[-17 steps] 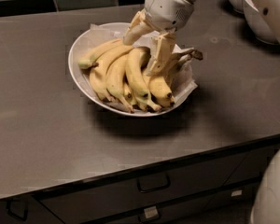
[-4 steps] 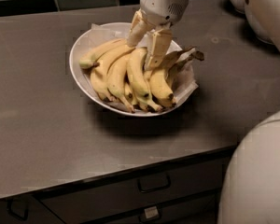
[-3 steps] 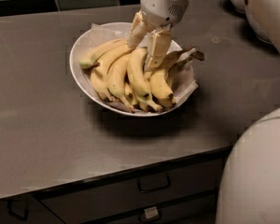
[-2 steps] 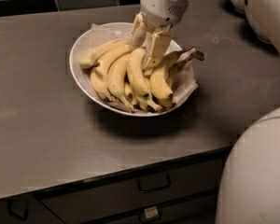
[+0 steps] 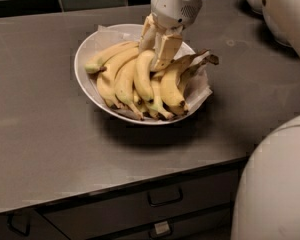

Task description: Pick banana from white bowl

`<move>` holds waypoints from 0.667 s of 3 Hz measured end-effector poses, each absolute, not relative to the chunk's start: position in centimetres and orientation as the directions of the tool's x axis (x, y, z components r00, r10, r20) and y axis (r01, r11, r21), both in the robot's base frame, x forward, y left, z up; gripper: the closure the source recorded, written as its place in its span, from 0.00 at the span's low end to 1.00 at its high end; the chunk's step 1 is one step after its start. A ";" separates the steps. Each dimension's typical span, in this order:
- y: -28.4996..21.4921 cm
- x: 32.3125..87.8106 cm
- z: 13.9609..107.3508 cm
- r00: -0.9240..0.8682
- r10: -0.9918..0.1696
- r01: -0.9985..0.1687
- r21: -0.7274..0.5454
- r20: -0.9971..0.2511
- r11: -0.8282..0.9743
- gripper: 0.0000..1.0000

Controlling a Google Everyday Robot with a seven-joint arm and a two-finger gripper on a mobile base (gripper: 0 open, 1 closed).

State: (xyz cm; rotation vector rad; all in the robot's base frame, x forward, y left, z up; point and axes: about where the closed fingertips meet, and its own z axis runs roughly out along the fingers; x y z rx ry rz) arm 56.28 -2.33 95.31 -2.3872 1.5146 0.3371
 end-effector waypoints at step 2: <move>-1.4 57.1 99.7 0.492 -0.807 -0.862 -0.312 -0.326 -0.399 1.00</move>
Offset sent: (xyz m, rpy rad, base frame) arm -0.0006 0.0035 0.0656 0.0799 -0.2328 0.0399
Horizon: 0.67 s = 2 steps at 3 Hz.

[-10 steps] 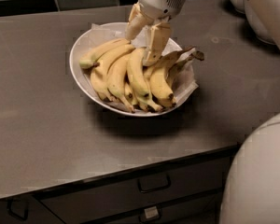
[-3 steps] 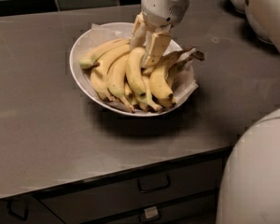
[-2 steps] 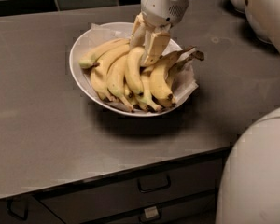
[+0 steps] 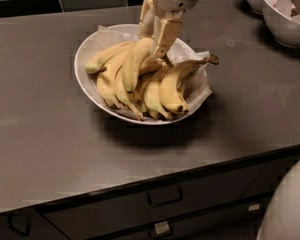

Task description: Pick banana from white bowl

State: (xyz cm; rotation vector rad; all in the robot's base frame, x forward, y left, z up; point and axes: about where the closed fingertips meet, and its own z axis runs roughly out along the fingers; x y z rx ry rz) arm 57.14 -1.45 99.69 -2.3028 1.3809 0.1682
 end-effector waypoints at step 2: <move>-4.3 54.4 101.8 0.537 -0.749 -0.805 -0.502 -0.390 -0.316 1.00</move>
Offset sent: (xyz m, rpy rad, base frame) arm -0.0476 -0.0639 0.0224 0.2966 -0.2300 -0.0603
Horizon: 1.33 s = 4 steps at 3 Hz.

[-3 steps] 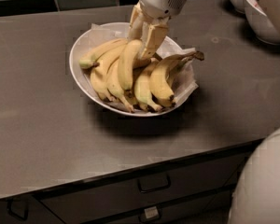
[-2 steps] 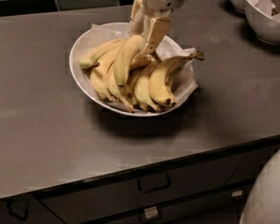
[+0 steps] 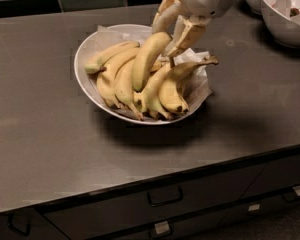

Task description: Pick banana from white bowl

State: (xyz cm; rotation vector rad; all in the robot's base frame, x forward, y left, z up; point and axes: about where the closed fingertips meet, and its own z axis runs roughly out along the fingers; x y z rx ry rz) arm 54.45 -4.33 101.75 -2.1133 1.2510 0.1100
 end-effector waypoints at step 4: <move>-5.5 50.8 106.0 0.612 -0.725 -0.666 -0.700 -0.316 -0.257 1.00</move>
Offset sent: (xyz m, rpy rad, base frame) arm -0.0428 -0.0218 0.0418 0.1035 -0.2539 -0.0318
